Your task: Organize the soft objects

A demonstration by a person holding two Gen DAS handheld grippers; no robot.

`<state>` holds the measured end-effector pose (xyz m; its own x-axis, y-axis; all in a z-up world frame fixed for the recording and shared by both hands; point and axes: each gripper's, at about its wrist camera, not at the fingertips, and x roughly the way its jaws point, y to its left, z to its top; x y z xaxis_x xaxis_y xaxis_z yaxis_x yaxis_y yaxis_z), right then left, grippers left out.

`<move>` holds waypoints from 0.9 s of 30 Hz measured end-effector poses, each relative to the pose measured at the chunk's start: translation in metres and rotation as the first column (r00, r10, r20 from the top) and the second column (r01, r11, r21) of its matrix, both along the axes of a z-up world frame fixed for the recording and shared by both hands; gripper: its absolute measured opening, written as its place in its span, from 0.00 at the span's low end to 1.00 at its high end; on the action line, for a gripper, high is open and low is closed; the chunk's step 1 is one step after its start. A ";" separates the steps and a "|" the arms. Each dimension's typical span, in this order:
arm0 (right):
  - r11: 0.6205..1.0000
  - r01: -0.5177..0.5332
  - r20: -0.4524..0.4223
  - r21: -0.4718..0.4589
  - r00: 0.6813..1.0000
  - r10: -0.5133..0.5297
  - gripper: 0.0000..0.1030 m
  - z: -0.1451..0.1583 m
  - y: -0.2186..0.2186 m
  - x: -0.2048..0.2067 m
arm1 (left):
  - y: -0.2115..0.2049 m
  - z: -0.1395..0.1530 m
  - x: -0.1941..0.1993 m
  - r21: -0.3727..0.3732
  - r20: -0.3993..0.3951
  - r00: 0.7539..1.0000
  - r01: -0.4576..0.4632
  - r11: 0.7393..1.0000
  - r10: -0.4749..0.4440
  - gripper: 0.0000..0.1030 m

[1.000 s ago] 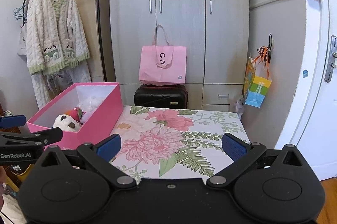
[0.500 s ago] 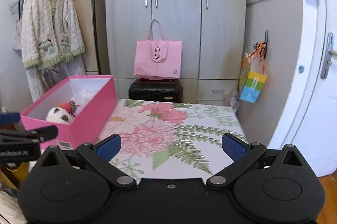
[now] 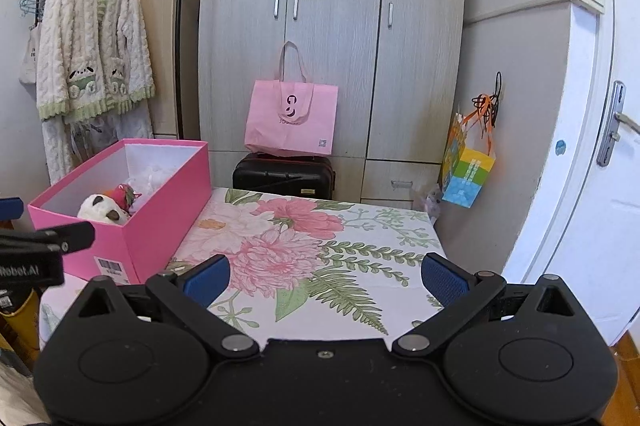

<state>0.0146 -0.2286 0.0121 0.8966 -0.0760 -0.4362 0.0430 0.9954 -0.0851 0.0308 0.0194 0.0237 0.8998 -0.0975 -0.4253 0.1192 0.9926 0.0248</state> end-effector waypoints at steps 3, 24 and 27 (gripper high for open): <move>1.000 0.003 -0.001 0.004 1.000 -0.003 1.00 -0.001 -0.001 0.000 | 0.003 -0.002 0.002 0.006 -0.001 1.000 -0.013 1.000 0.013 1.00; 0.999 0.024 0.012 0.023 1.000 -0.025 1.00 -0.007 -0.002 0.004 | 0.005 -0.003 -0.001 0.023 0.034 0.999 -0.020 1.000 0.019 1.00; 0.999 0.031 0.007 0.023 0.999 -0.031 1.00 -0.009 -0.002 0.006 | 0.005 -0.004 -0.002 0.015 0.028 0.999 -0.018 1.000 0.018 1.00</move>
